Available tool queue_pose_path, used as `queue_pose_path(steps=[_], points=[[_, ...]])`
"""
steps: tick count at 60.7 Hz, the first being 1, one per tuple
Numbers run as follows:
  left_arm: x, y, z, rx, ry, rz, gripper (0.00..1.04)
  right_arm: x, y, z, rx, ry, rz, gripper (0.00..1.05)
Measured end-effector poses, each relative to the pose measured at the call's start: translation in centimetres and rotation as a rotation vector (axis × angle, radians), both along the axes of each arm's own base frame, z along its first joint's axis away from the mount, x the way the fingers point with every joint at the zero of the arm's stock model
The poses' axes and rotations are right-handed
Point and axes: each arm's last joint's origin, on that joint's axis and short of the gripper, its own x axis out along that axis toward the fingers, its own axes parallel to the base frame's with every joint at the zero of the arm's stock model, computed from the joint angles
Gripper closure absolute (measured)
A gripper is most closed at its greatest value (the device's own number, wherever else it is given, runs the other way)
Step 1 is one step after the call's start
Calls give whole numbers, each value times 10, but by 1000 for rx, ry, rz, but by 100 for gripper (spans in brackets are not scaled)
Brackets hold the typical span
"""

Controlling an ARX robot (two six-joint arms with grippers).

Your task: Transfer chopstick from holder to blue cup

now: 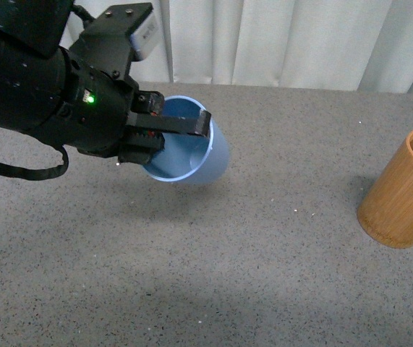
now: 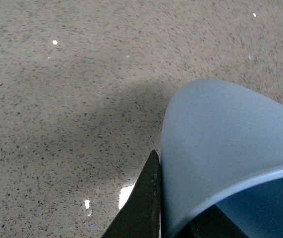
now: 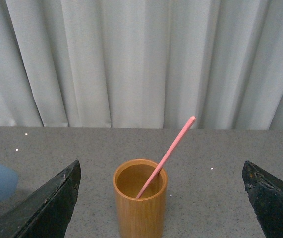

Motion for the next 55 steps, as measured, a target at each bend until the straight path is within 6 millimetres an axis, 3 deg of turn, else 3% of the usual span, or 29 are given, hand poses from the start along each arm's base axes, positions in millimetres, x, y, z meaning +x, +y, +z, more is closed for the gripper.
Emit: queue_pose_path(steps=[26,55], points=[[-10,-24,-27,132,34,-155,101,0,0,0,0,0,0,10],[-12,-27,-33,249,33,-241,101,0,0,0,0,0,0,10]])
